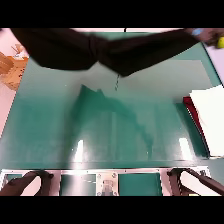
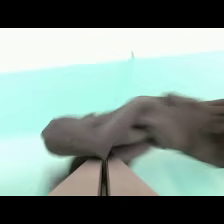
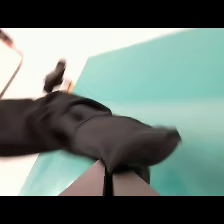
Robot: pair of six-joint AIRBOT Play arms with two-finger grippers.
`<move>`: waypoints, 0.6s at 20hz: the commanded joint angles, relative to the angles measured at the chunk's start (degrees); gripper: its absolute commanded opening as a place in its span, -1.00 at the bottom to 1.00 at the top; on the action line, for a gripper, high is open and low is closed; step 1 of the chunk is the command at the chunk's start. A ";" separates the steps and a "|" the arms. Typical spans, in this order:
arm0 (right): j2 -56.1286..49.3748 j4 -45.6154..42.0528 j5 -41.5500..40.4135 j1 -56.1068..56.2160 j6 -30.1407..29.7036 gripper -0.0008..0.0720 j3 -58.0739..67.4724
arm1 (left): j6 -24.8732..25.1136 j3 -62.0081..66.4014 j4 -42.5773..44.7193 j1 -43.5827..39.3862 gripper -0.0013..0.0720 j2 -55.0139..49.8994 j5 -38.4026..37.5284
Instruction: Fold the shirts.
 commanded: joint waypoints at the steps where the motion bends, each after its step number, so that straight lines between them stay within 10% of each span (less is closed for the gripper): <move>1: 11.76 -0.04 -0.07 -9.22 0.55 -0.95 0.20 | -2.10 6.91 9.99 0.28 -0.91 5.03 -1.18; 12: 18.34 -4.81 1.95 -10.54 0.87 -0.95 -23.37 | -0.13 -17.75 1.36 0.26 -0.91 5.38 -2.89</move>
